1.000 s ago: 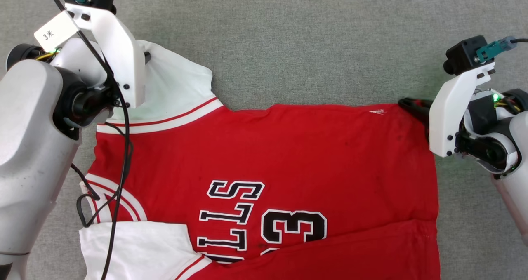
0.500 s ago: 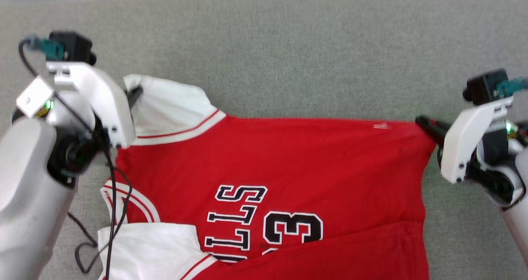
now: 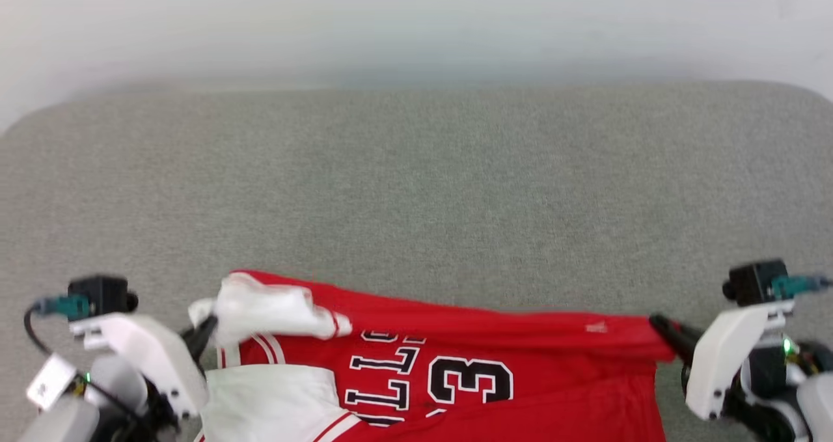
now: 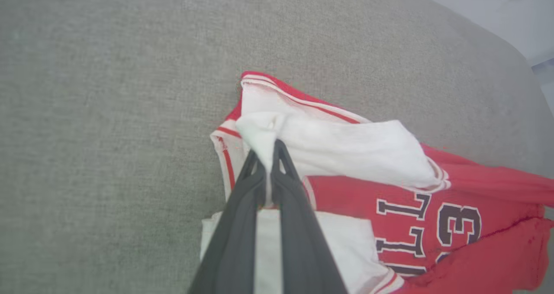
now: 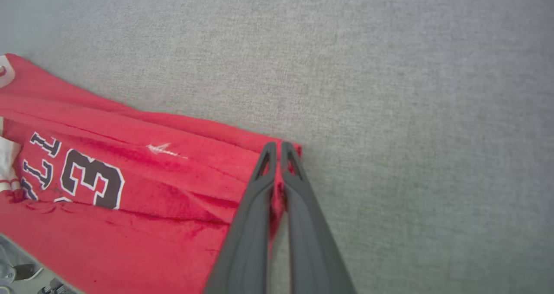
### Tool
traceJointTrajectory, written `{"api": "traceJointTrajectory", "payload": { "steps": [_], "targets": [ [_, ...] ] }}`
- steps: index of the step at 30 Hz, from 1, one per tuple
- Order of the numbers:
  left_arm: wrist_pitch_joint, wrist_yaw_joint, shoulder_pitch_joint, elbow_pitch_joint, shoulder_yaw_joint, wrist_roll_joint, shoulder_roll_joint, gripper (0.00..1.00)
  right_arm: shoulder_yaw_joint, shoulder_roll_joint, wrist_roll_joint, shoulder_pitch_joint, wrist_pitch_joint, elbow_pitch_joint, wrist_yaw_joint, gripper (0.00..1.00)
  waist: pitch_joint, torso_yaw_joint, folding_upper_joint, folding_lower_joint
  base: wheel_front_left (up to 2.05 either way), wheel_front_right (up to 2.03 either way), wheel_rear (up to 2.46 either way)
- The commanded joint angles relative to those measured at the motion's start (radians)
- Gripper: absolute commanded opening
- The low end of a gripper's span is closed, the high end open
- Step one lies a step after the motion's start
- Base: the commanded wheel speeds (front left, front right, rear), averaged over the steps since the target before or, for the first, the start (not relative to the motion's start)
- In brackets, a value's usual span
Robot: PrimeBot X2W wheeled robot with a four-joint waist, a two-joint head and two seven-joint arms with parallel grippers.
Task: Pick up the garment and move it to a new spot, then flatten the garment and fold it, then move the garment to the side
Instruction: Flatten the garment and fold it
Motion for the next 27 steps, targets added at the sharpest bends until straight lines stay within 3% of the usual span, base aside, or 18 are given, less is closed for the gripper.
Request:
{"api": "traceJointTrajectory", "payload": {
  "steps": [1,9,16,17,18,19,20,27],
  "targets": [
    [-0.01,0.012,0.041,-0.012,0.01,-0.01,-0.001,0.0,-0.019,0.009,-0.008,0.041,0.001,-0.007,-0.002,0.0,-0.028,0.014,0.0,0.0002,0.0,0.0,0.0],
    [-0.029,0.058,0.248,-0.051,0.026,-0.077,-0.034,0.0,-0.106,0.089,-0.049,0.203,0.033,-0.074,-0.002,0.0,-0.046,0.013,0.0,0.0002,0.0,0.0,0.0],
    [-0.017,0.032,0.275,0.008,-0.01,-0.103,-0.078,0.0,-0.127,0.157,-0.072,0.271,0.041,-0.067,-0.002,0.0,-0.045,0.008,0.0,0.0002,0.0,0.0,0.0],
    [-0.019,0.025,0.267,0.021,-0.013,-0.104,-0.084,0.0,-0.132,0.166,-0.077,0.273,0.031,-0.062,-0.002,0.09,-0.045,0.005,0.0,0.0002,0.0,0.0,0.0],
    [-0.025,0.02,0.259,0.032,-0.015,-0.102,-0.09,0.15,-0.13,0.177,-0.074,0.278,0.03,-0.055,-0.002,0.37,-0.048,0.003,0.0,0.0002,0.0,0.0,0.0],
    [-0.031,0.014,0.254,0.044,-0.017,-0.103,-0.097,0.48,-0.13,0.184,-0.073,0.279,0.022,-0.054,-0.001,0.73,-0.05,0.001,0.0,0.0002,0.0,0.0,0.0],
    [-0.037,0.008,0.248,0.053,-0.019,-0.097,-0.1,1.0,-0.131,0.188,-0.075,0.276,0.008,-0.057,-0.001,1.0,-0.053,-0.001,0.0,0.0002,0.0,0.0,0.0],
    [-0.152,-0.002,0.209,0.046,0.012,-0.048,-0.108,1.0,-0.145,0.186,-0.075,0.266,-0.055,-0.095,-0.001,1.0,-0.092,-0.017,0.0,0.0002,0.0,0.0,0.0]
  ]
}}
